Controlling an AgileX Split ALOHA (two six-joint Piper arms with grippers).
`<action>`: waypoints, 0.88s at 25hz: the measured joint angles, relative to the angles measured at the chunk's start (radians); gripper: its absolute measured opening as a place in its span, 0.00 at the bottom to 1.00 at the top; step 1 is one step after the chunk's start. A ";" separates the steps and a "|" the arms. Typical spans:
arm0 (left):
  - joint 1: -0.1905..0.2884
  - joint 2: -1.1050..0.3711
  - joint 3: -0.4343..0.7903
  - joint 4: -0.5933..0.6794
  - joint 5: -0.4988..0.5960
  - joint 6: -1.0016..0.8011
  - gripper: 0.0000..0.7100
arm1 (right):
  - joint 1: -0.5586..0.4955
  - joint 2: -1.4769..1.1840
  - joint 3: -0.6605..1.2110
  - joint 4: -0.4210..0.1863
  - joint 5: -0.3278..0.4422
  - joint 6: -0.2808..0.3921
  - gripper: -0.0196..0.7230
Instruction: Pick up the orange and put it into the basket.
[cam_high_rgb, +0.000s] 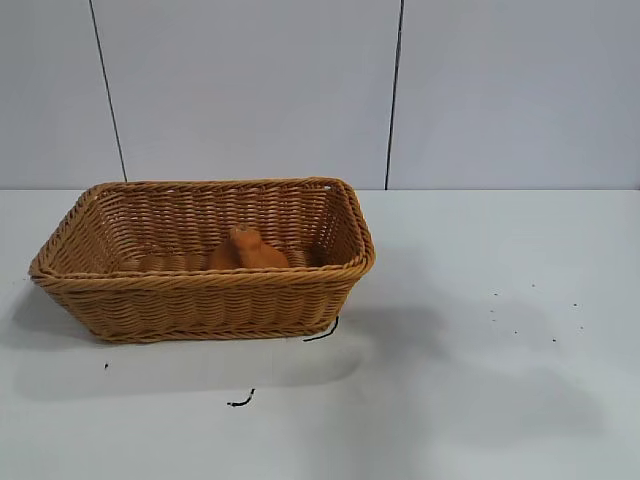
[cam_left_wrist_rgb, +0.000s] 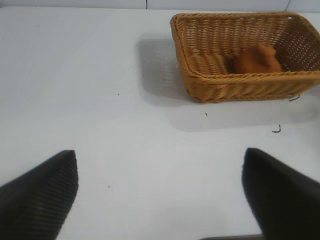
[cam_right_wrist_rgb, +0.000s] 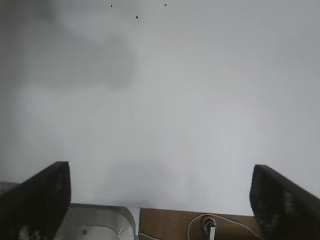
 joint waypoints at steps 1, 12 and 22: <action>0.000 0.000 0.000 0.000 0.000 0.000 0.90 | 0.000 -0.061 0.029 0.000 -0.020 0.000 0.96; 0.000 0.000 0.000 0.000 0.000 0.000 0.90 | 0.000 -0.520 0.202 0.007 -0.109 0.000 0.96; 0.000 0.000 0.000 0.000 0.000 0.000 0.90 | 0.000 -0.609 0.202 0.008 -0.109 0.000 0.96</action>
